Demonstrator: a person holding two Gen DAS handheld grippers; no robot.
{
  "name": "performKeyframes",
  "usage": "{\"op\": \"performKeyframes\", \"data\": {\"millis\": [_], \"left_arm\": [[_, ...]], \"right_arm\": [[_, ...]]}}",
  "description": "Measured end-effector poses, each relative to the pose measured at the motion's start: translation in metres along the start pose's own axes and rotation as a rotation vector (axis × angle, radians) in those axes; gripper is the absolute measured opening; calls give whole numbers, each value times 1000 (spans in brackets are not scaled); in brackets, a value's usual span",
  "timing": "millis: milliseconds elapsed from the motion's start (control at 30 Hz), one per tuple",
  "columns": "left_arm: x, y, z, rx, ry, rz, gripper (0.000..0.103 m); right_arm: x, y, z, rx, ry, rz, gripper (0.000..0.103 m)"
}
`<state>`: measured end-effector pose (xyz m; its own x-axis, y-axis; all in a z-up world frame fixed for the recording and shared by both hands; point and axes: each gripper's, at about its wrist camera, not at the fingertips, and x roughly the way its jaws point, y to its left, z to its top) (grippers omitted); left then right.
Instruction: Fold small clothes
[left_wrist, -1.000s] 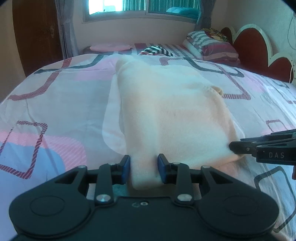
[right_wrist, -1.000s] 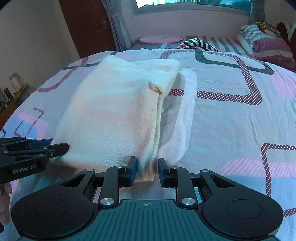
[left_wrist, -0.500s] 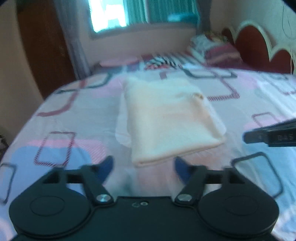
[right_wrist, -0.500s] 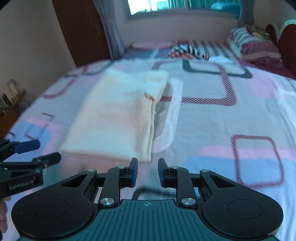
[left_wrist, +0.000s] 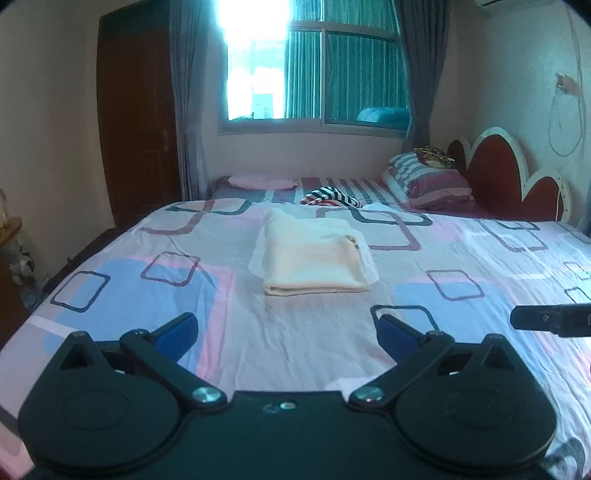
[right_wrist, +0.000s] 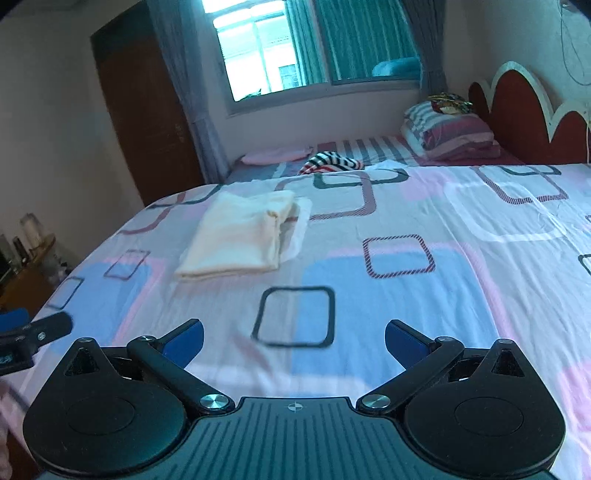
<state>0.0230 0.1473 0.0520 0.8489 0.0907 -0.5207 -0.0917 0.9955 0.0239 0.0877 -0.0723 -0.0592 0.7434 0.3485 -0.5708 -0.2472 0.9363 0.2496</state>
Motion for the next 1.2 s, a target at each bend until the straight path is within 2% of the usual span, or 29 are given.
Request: {"op": "performKeyframes", "data": {"millis": [200,500,733,1200], "left_arm": [[-29,-8,0,4,-21,-24,103],[-61,-8,0,7,-67,-31,103],[-71,-12,1,14,-90,-26,103],[-73,-24,2,20,-100,-49,103]], "right_arm": [[-43,26,1,-94,-49,-10,103],[-68,38,-3,-113,-87,6,103],[-82,40,-2,-129,-105,19,103],[-96,27,-1,-123,-119,-13,103]]}}
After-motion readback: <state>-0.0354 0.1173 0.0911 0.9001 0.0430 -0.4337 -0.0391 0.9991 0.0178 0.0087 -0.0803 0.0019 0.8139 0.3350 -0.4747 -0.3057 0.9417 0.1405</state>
